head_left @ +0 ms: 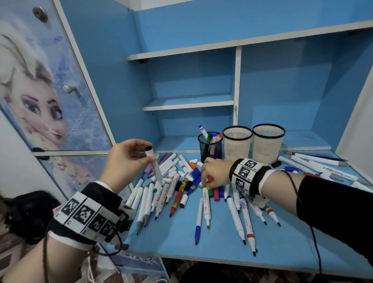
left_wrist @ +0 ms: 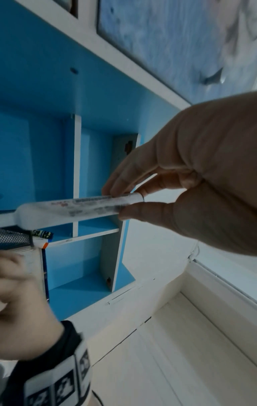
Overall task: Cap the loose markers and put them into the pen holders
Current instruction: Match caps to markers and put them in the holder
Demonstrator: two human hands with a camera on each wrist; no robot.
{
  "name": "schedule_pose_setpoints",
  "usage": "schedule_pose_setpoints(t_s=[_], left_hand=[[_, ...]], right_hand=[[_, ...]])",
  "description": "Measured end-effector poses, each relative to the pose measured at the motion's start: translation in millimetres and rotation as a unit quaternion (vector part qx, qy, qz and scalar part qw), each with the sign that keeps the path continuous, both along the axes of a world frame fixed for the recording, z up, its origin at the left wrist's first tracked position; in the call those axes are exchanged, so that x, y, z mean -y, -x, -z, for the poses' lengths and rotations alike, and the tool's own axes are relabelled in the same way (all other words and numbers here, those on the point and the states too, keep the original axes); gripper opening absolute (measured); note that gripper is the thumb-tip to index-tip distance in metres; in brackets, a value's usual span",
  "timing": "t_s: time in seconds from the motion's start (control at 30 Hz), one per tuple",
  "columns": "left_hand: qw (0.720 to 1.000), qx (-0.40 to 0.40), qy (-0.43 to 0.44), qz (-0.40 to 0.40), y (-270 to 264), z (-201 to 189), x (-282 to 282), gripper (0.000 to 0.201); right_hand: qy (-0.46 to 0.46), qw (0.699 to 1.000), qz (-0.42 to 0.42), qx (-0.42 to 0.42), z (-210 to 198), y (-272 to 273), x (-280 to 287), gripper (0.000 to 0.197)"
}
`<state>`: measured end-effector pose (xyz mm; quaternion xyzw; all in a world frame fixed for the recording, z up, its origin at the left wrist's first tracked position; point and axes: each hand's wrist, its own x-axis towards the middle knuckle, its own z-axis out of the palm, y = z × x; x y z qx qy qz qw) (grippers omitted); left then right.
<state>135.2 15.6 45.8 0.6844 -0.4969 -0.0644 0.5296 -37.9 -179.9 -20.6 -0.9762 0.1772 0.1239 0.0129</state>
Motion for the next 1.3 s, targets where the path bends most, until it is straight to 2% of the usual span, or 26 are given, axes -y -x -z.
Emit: schedule_pose_setpoints(t_s=[0.07, 0.17, 0.27, 0.37, 0.67, 0.8, 0.9, 1.0, 1.17, 1.3], left_hand=[[1.000, -0.009, 0.017, -0.002, -0.6, -0.8, -5.1, 0.035], [0.999, -0.027, 0.043, -0.007, -2.1, -1.5, -11.3, 0.035], [0.997, -0.045, 0.062, -0.013, -2.7, -2.5, -15.8, 0.033], [0.994, -0.062, 0.084, -0.015, -3.6, -3.9, -19.2, 0.032], [0.989, -0.094, 0.113, -0.017, -0.7, -4.3, -21.6, 0.030], [0.986, -0.104, 0.127, -0.020, -1.6, -3.7, -25.2, 0.031], [0.984, -0.114, 0.135, -0.023, -4.1, -3.3, -27.6, 0.031], [0.983, -0.119, 0.138, -0.026, -5.8, -3.3, -28.2, 0.031], [0.982, -0.129, 0.139, -0.018, -3.4, -2.5, -27.2, 0.031], [0.982, -0.128, 0.140, -0.016, -0.7, -2.6, -26.4, 0.031]], right_hand=[[0.018, 1.000, 0.002, -0.025, 0.4, -4.3, -0.4, 0.019], [0.025, 1.000, -0.003, 0.005, -3.1, -14.5, -0.8, 0.017], [0.002, 0.999, 0.007, 0.036, -4.6, -26.8, -4.4, 0.029], [-0.006, 1.000, 0.001, 0.003, -1.6, -40.2, -10.6, 0.032], [0.035, 0.998, -0.013, -0.055, 0.9, -68.9, -19.7, 0.019], [0.051, 0.998, -0.001, -0.035, -5.7, -75.1, -21.3, 0.012], [0.031, 0.999, 0.000, 0.007, -4.6, -79.3, -23.8, 0.018], [0.007, 1.000, -0.014, -0.010, -0.4, -83.3, -28.1, 0.025], [0.013, 0.999, -0.020, -0.046, 3.1, -87.0, -29.9, 0.027], [0.016, 0.999, -0.011, -0.030, 0.6, -85.1, -27.5, 0.026]])
